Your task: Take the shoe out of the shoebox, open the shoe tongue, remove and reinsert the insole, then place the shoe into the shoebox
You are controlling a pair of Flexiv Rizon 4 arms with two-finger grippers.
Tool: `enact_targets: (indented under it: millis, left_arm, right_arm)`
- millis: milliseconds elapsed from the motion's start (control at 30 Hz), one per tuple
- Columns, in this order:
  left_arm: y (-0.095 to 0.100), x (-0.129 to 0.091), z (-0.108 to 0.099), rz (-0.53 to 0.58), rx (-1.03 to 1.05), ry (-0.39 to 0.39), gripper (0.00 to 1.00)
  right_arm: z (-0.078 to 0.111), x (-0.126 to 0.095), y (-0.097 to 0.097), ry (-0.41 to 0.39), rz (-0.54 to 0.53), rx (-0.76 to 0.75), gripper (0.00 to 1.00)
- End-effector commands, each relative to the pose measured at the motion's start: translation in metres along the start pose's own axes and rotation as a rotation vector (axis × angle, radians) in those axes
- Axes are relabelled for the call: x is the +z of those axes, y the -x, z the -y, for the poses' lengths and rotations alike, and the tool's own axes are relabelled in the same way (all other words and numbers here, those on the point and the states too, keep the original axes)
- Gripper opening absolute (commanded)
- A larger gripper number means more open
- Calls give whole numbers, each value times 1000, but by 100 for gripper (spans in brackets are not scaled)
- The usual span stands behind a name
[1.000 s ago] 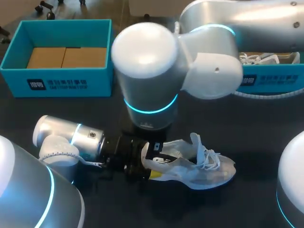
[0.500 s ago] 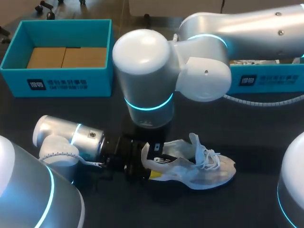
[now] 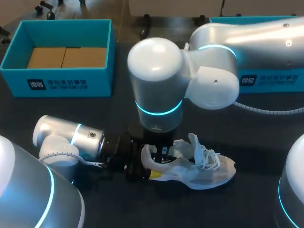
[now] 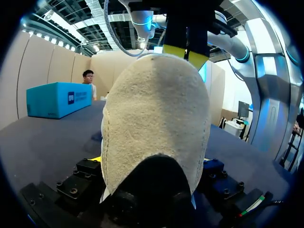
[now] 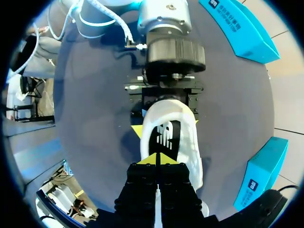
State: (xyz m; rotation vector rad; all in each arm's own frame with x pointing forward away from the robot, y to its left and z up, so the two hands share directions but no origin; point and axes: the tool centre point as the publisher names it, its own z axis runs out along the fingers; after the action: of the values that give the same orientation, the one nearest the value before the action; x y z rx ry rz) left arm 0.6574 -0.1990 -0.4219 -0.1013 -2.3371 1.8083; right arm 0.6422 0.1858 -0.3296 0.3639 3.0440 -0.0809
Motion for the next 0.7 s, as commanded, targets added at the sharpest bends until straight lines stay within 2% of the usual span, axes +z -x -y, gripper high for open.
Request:
enact_targets:
  millis: [33,233,300,367,400,700]
  left_arm:
    - [3,-1,-3,-2,0,1,0]
    - [3,-1,-3,-2,0,1,0]
    - [3,-1,-3,-2,0,1,0]
    - [3,-1,-3,-2,0,1,0]
    - [3,-1,-3,-2,0,1,0]
    - [3,-1,-3,-2,0,1,0]
  right_arm:
    - [0,16,3,11,9,-6,0]
    - [1,36,8,-12,-6,-4,0]
    - [4,44,10,23,-23,-27,0]
    - [7,55,12,3,-37,-13,0]
    - [9,59,12,20,-50,-19,0]
    - [24,66,8,-2,-46,12,0]
